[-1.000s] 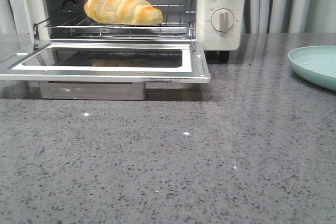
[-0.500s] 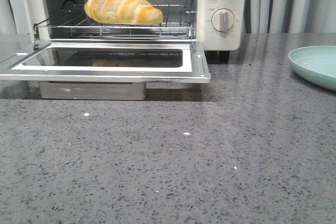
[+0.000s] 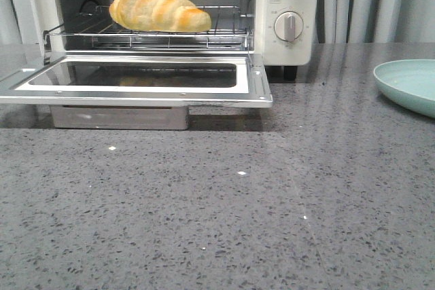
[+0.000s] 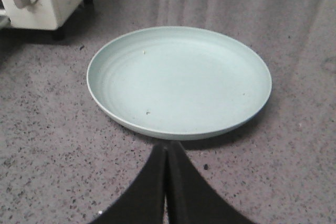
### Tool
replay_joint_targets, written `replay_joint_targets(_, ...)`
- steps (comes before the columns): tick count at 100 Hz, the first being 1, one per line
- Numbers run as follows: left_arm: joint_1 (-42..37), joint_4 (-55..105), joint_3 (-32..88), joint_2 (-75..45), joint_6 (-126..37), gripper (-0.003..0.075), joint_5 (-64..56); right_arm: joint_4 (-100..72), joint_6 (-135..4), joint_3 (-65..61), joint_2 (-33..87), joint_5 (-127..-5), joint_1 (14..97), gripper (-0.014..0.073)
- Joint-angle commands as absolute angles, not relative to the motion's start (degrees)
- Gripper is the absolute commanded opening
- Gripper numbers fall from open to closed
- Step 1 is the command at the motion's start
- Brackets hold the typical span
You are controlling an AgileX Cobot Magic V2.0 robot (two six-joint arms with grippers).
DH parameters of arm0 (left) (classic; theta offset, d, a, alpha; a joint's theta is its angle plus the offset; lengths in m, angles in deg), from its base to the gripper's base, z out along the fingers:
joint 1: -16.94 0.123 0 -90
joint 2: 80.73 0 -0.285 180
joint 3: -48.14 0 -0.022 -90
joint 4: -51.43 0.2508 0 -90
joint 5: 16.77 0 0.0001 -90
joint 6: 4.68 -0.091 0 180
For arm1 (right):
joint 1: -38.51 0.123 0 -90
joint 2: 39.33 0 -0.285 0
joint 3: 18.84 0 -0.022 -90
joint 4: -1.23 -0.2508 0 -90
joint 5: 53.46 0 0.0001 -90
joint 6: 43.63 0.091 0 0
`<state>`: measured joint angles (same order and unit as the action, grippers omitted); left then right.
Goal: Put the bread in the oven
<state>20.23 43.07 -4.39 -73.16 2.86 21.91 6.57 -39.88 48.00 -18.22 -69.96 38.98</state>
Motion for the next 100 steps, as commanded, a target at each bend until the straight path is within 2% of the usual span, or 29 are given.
replay_joint_targets(1, 20.3, 42.2, -3.1, -74.6, 3.0, -0.0021, 17.4, 6.8, -39.7, 48.7, -20.5, -61.3, 38.4, -0.0052)
replay_joint_targets(38, 20.3, 42.2, -3.1, -74.6, 3.0, -0.0021, 17.4, 6.8, -40.2, 51.2, -24.8, -60.7, 38.2, -0.0052)
replay_joint_targets(69, 20.3, 42.2, -3.1, -74.6, 3.0, -0.0021, 17.4, 6.8, -40.3, 57.1, -33.3, -60.2, 38.2, -0.0052)
replay_joint_targets(100, 20.3, 42.2, -3.1, -74.6, 3.0, -0.0021, 17.4, 5.5, -40.3, 59.0, -33.2, -62.7, 36.8, -0.0052)
